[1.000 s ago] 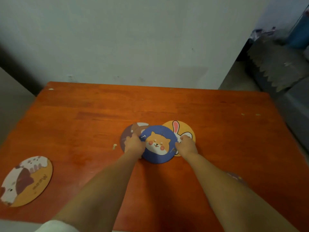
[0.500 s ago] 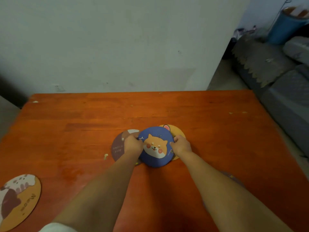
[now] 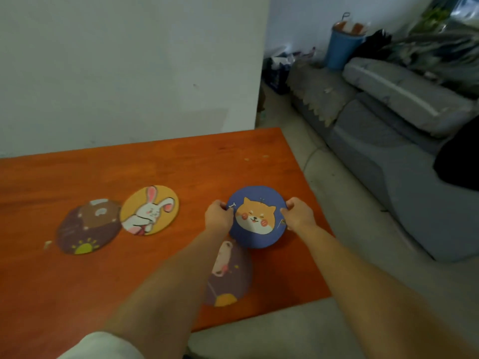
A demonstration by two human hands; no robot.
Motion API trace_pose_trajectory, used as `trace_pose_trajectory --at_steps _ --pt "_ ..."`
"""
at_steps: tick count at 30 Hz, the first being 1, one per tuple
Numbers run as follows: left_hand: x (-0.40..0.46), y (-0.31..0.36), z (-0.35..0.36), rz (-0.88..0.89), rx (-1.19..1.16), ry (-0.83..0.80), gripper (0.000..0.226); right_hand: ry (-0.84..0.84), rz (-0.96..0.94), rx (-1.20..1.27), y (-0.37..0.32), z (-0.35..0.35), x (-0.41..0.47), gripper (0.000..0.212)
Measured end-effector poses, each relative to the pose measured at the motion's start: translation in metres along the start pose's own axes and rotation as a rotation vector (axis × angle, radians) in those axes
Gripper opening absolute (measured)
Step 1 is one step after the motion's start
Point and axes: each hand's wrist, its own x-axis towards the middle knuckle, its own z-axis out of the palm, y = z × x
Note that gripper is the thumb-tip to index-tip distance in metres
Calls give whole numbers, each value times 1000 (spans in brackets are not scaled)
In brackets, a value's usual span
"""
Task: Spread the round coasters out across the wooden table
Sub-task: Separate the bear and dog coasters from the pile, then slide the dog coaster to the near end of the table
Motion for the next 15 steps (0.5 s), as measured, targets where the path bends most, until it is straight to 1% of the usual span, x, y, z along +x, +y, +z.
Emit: trace_pose_trajectory --at_steps 3,4,7,9,11,15 --pt "-25 22 57 -14 -9 -23 26 4 -1 17 45 -47 10 9" --pt "-31 30 74 -21 -13 -29 23 8 6 19 58 -61 16 10" --pt "-38 51 105 -13 15 -65 25 16 15 20 83 -89 30 17" --pt "-33 73 131 -9 -8 -51 31 12 14 25 99 -114 51 11" --pt "-23 85 139 -25 -25 -46 38 2 8 24 103 -122 67 12" --pt "10 127 169 -39 -52 -9 39 -12 -23 40 101 -152 118 28"
